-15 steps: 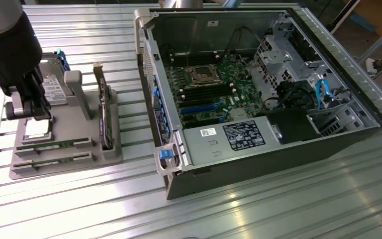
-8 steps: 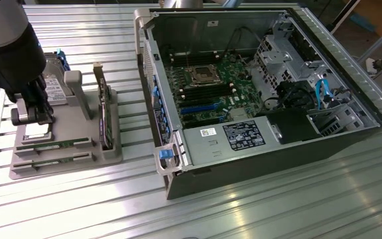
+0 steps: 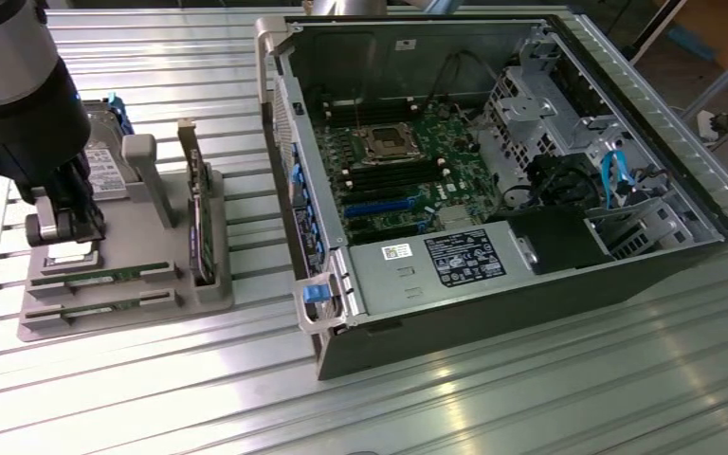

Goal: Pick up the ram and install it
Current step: 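Pick up the ram and move it above insertion slot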

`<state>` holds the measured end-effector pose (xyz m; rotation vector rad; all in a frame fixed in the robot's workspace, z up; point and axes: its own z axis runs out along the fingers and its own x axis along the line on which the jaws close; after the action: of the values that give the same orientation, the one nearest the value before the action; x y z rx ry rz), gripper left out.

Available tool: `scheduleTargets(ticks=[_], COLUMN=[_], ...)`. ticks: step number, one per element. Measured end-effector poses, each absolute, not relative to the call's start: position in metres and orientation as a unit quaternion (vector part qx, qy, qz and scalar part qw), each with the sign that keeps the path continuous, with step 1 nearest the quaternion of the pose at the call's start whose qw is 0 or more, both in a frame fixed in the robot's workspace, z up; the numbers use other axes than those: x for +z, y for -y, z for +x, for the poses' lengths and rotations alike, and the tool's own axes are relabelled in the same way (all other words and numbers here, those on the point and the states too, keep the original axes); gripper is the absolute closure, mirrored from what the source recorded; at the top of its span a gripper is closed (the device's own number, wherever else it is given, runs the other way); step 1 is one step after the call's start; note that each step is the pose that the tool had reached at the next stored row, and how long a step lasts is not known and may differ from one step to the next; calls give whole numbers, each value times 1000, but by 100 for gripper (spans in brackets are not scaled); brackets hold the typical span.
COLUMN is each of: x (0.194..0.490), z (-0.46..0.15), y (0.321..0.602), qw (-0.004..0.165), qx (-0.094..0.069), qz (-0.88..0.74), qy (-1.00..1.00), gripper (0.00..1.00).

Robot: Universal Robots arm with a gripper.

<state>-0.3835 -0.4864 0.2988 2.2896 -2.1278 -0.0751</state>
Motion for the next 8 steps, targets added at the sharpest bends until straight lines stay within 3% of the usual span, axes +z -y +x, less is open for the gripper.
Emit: scheduleTargets(ticks=[8], x=[295], z=[-384], y=[489], qw=[7], qx=[-24], qz=[732], qy=[681], gripper=[76])
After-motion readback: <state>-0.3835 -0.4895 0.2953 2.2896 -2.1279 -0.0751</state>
